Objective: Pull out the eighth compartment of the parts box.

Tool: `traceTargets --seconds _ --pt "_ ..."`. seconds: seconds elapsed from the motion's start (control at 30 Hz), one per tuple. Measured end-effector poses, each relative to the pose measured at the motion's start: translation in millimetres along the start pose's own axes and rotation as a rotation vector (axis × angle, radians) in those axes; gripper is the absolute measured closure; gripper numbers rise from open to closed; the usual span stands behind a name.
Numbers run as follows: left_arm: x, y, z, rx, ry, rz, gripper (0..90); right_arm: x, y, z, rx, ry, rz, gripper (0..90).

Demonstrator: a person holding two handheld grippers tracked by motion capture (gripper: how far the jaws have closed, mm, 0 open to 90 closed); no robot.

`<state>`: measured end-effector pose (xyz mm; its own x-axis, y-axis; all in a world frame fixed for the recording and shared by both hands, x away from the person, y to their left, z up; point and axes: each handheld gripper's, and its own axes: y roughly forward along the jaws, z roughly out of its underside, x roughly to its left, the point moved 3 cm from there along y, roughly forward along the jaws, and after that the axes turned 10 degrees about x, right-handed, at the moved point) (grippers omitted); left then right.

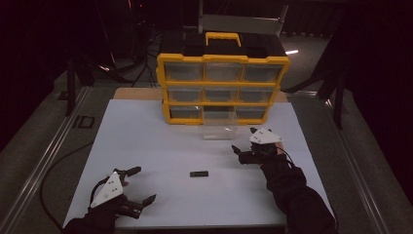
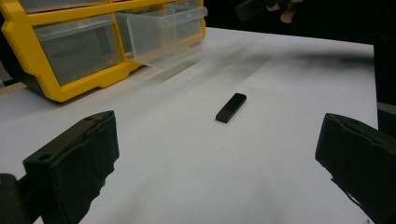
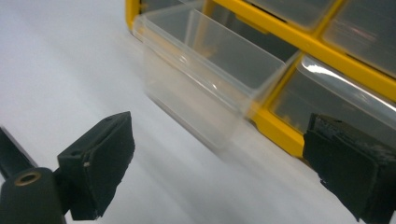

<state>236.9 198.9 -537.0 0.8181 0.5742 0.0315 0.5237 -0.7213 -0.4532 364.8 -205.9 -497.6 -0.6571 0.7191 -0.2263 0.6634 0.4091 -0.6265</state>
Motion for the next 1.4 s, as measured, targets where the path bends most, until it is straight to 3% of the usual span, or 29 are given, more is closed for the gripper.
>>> traceTargets --seconds 0.13,0.43,0.63,0.87,1.03,1.23,1.4 --pt "-0.2 0.3 0.0 0.001 -0.001 0.002 0.0 1.0 -3.6 10.9 -0.005 0.019 -0.013 9.0" --pt "-0.3 0.5 -0.1 -0.001 -0.001 0.003 0.0 9.1 -10.4 31.3 0.008 0.004 -0.028 9.0" --pt "-0.1 0.6 -0.1 0.000 -0.001 0.002 0.0 16.0 -21.8 50.2 -0.017 0.046 -0.038 9.0" --pt "-0.1 0.6 -0.2 -0.002 0.000 0.004 0.0 15.1 -32.9 66.2 -0.016 0.076 -0.044 9.0" --pt "-0.1 0.8 -0.4 -0.003 0.001 0.006 0.0 16.5 -46.7 86.6 -0.011 0.096 -0.017 9.0" --pt "-0.3 1.0 -0.3 0.005 0.005 0.004 0.0 10.3 -63.4 94.3 -0.024 0.116 -0.015 9.1" --pt "-0.3 1.0 -0.3 0.005 0.006 0.003 0.0 10.7 -70.4 102.4 -0.004 0.113 -0.048 9.0"
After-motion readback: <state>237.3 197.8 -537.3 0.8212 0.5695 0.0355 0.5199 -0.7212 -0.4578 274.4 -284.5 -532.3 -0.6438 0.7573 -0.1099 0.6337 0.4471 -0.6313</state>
